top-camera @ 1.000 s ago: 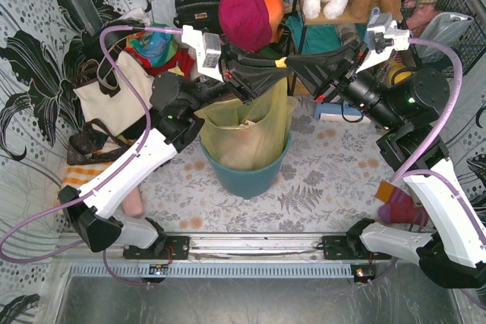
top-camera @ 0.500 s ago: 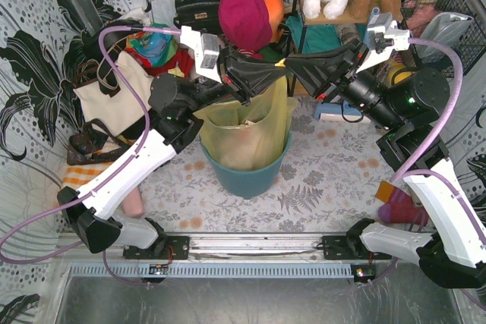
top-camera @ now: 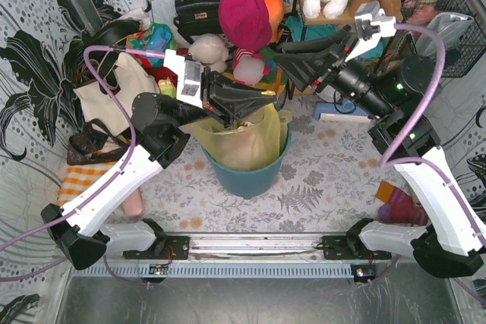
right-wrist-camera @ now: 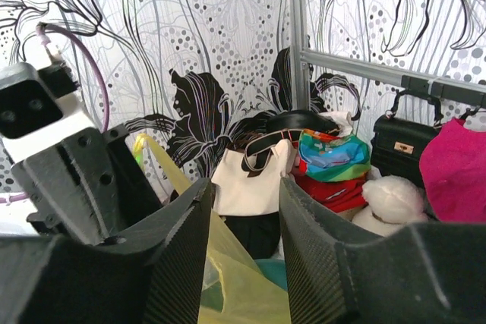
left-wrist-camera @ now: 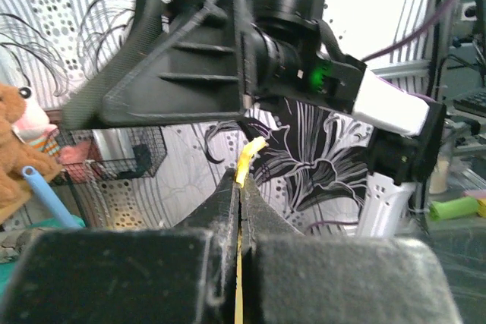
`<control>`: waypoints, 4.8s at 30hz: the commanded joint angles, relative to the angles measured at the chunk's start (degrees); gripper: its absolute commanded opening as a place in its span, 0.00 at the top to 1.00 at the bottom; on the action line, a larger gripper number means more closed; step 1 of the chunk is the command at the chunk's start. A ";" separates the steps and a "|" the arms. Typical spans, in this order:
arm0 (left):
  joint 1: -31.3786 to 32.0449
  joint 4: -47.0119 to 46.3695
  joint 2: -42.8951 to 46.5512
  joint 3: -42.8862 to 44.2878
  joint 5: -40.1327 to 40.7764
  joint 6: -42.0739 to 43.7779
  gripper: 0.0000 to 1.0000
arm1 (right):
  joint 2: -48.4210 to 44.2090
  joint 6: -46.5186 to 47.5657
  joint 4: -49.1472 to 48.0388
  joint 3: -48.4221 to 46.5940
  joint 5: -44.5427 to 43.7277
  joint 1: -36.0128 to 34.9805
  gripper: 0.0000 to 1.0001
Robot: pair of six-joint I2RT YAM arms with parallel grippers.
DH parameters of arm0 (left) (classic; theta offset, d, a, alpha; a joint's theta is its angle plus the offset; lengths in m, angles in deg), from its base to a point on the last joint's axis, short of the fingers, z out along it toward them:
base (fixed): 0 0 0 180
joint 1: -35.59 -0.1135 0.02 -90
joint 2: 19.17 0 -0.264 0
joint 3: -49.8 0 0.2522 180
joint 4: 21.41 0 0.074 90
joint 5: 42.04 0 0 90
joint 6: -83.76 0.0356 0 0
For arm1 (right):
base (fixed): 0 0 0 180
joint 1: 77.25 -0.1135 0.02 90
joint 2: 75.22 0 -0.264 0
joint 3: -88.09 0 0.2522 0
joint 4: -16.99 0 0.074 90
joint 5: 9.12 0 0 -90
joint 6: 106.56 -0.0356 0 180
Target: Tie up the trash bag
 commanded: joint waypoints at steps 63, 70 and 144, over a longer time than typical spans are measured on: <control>3.42 -9.03 6.17 -11.54 -7.59 -4.00 1.00 | 47.75 -1.22 0.14 -44.96 42.58 -8.93 0.39; 3.61 -8.84 6.09 -11.54 -7.32 -3.89 1.00 | 47.49 -4.70 -4.52 -43.87 44.47 -9.00 0.53; 2.67 3.94 17.15 -18.80 24.47 12.52 1.00 | -8.67 -21.20 -21.49 28.73 -8.43 -9.02 1.00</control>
